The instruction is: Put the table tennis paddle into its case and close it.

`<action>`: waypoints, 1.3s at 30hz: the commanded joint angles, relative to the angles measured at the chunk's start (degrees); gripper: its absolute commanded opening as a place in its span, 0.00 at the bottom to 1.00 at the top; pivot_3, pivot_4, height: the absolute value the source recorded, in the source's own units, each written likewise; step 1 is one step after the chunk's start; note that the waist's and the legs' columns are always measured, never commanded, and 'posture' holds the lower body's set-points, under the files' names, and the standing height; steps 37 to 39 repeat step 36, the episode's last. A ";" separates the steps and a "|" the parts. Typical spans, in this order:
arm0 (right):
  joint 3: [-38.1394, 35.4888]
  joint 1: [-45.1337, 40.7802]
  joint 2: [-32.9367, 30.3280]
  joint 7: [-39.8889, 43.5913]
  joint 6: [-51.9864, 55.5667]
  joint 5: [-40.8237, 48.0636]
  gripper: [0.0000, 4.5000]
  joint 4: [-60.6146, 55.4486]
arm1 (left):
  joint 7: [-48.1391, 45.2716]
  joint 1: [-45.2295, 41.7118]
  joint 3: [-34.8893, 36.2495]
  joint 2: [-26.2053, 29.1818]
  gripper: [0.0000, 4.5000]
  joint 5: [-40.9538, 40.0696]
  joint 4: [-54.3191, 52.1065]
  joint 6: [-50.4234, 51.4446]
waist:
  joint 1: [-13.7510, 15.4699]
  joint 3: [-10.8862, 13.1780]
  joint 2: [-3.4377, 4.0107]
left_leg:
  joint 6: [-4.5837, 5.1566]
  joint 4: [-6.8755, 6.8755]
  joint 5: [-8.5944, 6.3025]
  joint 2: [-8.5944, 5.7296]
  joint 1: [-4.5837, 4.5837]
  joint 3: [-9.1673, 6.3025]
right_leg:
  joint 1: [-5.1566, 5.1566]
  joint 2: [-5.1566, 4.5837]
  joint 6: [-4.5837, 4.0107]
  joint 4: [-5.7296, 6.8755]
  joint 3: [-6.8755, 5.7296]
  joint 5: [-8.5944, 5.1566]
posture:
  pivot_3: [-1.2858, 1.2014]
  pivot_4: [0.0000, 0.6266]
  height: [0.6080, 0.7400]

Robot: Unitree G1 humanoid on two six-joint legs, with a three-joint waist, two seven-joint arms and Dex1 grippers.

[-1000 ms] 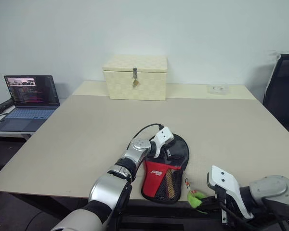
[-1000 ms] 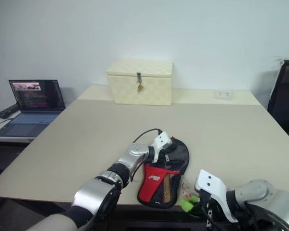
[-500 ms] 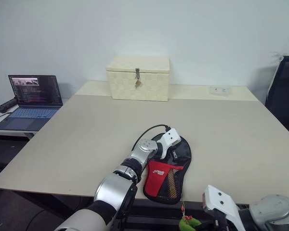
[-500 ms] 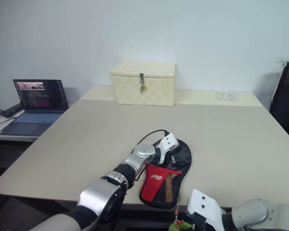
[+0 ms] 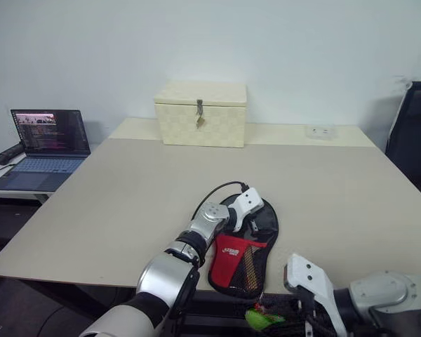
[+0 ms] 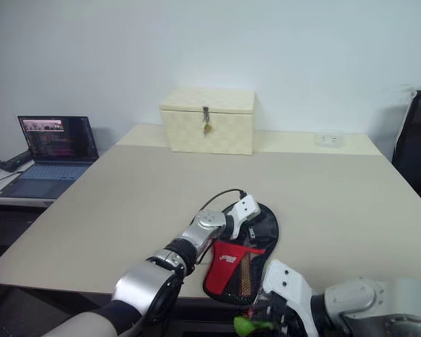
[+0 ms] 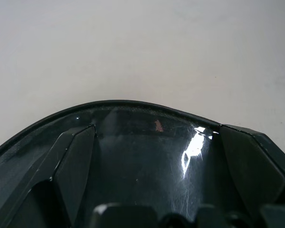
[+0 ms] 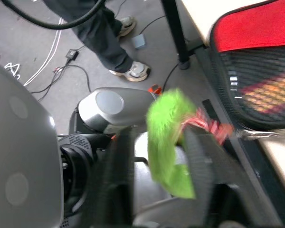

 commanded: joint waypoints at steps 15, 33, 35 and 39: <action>8.54 -18.56 9.23 17.78 -31.50 -40.39 0.98 42.16 | -14.64 13.43 11.47 17.95 1.00 -18.99 -31.06 7.83 | -2.25 0.15 0.00 | 0.03 -0.13 -0.02 0.22 -0.05 0.22 | -0.36 0.15 -0.06 0.15 0.24 0.01 | 0.52 0.24 1.00; 5.52 -34.20 16.26 32.21 -50.32 -57.75 0.98 80.98 | -5.72 45.02 20.92 33.94 1.00 -30.61 -72.25 31.46 | -1.61 0.53 0.55 | 0.06 -0.07 -0.04 0.23 -0.39 0.08 | -0.64 -0.12 -0.51 0.13 0.08 0.26 | 0.52 0.24 1.00; 5.16 -33.43 15.72 33.04 -49.43 -58.13 0.98 78.86 | -4.04 46.35 21.89 33.48 1.00 -31.65 -73.35 32.58 | -1.62 0.54 0.57 | 0.07 -0.09 -0.04 0.24 -0.39 0.08 | -0.66 -0.13 -0.53 0.12 0.13 0.24 | 0.52 0.24 1.00; 4.97 -33.66 15.66 33.50 -49.17 -58.27 0.98 78.68 | -3.44 46.24 22.06 33.23 1.00 -31.88 -72.90 32.45 | -1.62 0.54 0.57 | 0.07 -0.10 -0.04 0.25 -0.40 0.08 | -0.66 -0.14 -0.53 0.11 0.13 0.24 | 0.52 0.24 1.00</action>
